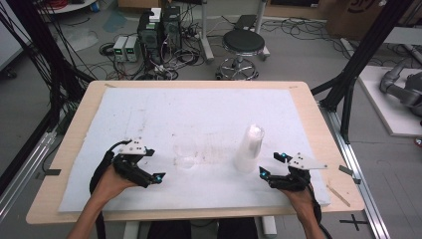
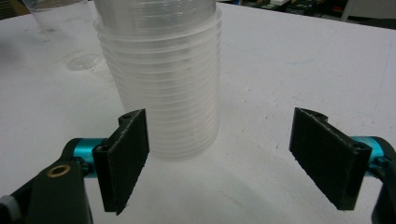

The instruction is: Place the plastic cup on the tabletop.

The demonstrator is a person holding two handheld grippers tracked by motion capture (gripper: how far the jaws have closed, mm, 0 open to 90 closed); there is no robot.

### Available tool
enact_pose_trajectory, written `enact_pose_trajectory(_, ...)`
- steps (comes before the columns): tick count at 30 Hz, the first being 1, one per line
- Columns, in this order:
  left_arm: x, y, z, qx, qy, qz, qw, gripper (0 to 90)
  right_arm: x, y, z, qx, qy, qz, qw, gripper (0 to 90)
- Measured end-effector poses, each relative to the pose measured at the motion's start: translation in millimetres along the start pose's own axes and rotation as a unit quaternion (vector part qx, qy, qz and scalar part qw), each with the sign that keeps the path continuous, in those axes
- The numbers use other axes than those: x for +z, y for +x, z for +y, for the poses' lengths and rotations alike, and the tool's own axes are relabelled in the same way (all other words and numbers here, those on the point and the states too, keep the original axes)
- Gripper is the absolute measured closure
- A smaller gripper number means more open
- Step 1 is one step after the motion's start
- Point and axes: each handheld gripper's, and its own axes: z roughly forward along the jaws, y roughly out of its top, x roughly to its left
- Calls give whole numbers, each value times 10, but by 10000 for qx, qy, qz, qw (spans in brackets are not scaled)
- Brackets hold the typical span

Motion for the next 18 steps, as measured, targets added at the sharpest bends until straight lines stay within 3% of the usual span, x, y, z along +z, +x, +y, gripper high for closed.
enact_pose_trajectory(4,-74,-16,-189,-173,-459,272,9984,54,-9,8,-4,-26,-25,-4,10000,200)
enact_pose_trajectory(6,-100,-27,-274,-251,-666,488,9963,54,-9,8,-5,-17,-36,-5,10000,200)
enact_pose_trajectory(8,-145,-27,-353,-334,-886,699,9930,54,-9,4,-4,-7,-36,5,10000,200)
enact_pose_trajectory(10,-188,-26,-441,-467,-1193,836,9882,54,-8,0,-5,-39,-60,-10,10000,200)
enact_pose_trajectory(13,-210,-39,-535,-508,-1406,939,9843,54,-14,5,-7,-29,-68,-19,10000,201)
enact_pose_trajectory(18,-228,-71,-571,-348,-1553,1042,9817,54,-19,3,-10,5,-95,-28,10000,201)
